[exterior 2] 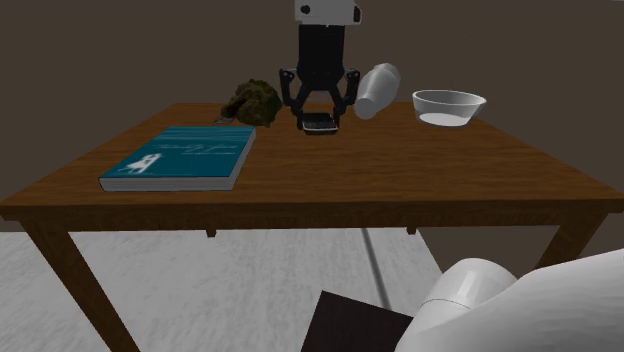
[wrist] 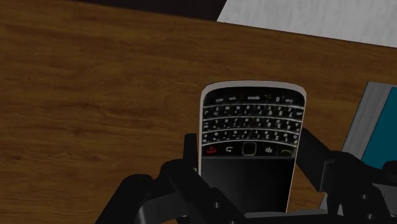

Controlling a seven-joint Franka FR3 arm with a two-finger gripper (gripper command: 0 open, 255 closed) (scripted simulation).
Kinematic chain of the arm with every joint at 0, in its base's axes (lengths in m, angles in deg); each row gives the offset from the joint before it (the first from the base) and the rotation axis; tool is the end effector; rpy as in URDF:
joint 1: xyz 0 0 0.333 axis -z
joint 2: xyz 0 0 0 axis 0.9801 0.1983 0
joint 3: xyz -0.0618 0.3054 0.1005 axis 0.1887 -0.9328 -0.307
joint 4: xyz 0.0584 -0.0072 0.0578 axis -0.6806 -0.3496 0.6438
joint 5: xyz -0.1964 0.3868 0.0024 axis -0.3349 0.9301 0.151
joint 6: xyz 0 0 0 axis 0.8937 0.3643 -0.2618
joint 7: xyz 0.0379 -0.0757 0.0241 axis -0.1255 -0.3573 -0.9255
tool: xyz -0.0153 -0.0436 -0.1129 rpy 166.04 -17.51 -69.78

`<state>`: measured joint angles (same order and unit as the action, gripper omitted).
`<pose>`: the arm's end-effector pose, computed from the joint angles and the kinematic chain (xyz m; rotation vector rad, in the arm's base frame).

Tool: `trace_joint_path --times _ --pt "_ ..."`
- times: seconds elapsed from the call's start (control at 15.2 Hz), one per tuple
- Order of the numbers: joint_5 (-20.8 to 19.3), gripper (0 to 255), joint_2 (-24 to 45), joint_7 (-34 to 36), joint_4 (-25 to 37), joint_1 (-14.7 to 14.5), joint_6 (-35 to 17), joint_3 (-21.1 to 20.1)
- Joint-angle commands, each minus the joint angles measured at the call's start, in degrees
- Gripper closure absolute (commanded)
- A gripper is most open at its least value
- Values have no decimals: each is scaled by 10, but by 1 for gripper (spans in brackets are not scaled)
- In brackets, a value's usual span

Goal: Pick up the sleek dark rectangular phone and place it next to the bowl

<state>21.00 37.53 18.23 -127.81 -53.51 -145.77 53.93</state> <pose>0.2874 -0.2553 0.6700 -2.6925 1.5429 0.0020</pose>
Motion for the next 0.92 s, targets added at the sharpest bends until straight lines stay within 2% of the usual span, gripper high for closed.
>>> trace_joint_path --times 0.0,0.4,0.86 --pt "1 255 8 -1 23 -1 15 0" --pt "4 255 29 -2 85 -3 56 -1" --pt "-19 255 102 -107 154 10 48 86"
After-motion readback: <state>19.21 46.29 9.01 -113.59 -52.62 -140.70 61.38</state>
